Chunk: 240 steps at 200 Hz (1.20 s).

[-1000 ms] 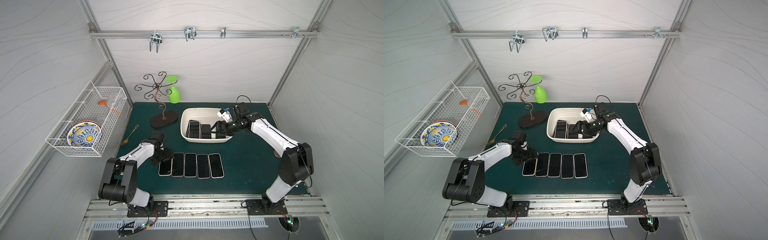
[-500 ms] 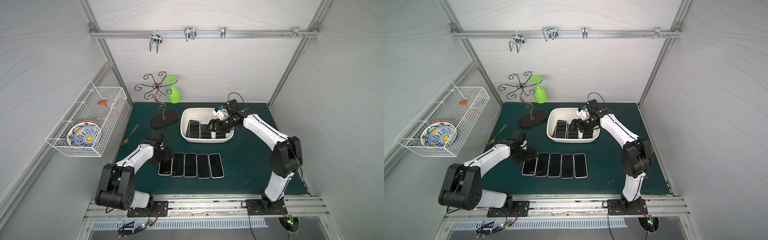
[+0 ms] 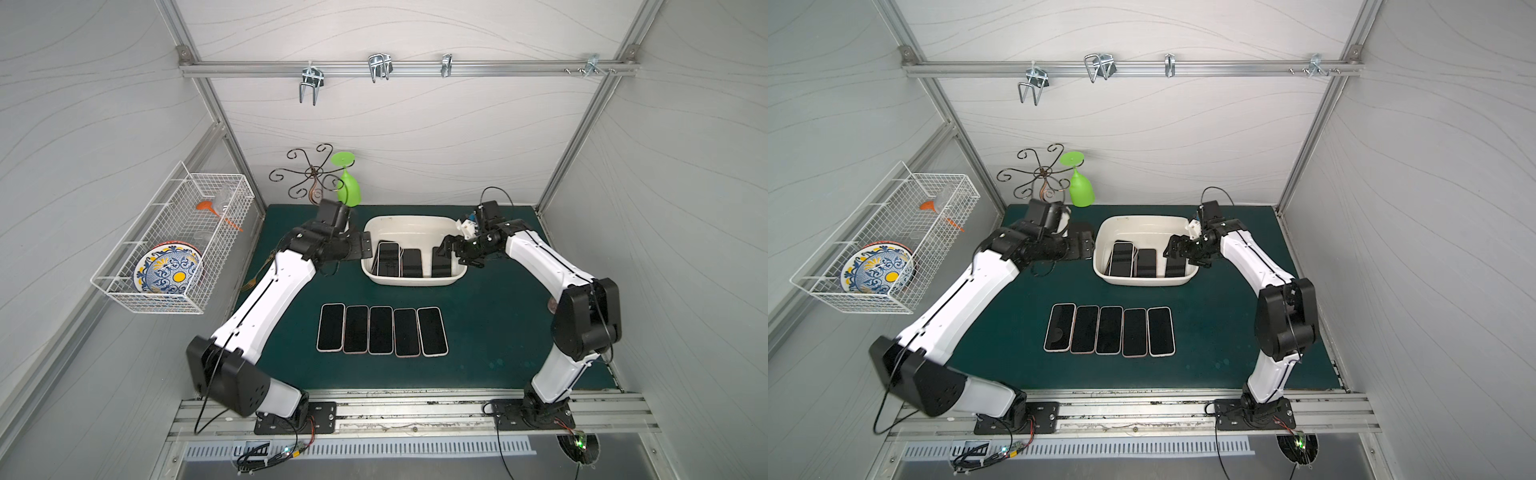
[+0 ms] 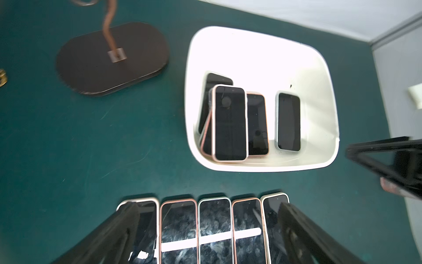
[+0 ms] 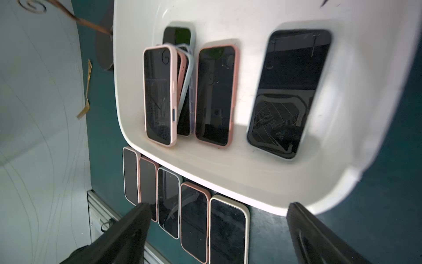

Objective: Take the phone out of the storage box
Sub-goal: Pick up the phone from the storage box.

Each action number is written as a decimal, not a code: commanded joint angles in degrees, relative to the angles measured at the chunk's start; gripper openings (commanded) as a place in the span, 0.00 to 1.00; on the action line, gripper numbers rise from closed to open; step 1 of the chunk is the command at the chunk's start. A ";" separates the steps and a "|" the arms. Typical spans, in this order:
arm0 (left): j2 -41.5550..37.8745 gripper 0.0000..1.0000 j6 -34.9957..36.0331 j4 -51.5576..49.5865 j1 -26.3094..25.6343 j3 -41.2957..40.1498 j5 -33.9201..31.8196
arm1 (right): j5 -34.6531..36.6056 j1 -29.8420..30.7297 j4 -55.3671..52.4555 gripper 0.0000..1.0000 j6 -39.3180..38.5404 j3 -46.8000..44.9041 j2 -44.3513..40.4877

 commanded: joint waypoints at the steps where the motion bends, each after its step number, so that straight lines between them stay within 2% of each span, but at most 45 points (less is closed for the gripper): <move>1: 10.71 1.00 0.73 -5.83 -3.65 7.55 -4.21 | 0.36 -2.15 1.31 0.99 1.24 -2.39 -4.48; 39: 27.25 1.00 -1.77 -9.23 -5.95 22.11 -6.09 | -2.22 -3.85 2.23 0.99 0.31 -4.47 -3.55; 77: 36.12 1.00 -1.55 -10.97 -6.46 29.85 -7.58 | -3.54 -3.93 2.93 0.99 -0.91 -4.56 -2.19; 143: 41.75 1.00 -1.29 -11.13 -6.46 31.59 -7.73 | -5.13 -4.01 3.64 0.99 -2.50 -5.11 -0.68; 240: 44.85 1.00 -1.82 -9.82 -6.54 31.05 -5.83 | -6.09 -4.03 4.21 0.99 -3.30 -5.78 -0.46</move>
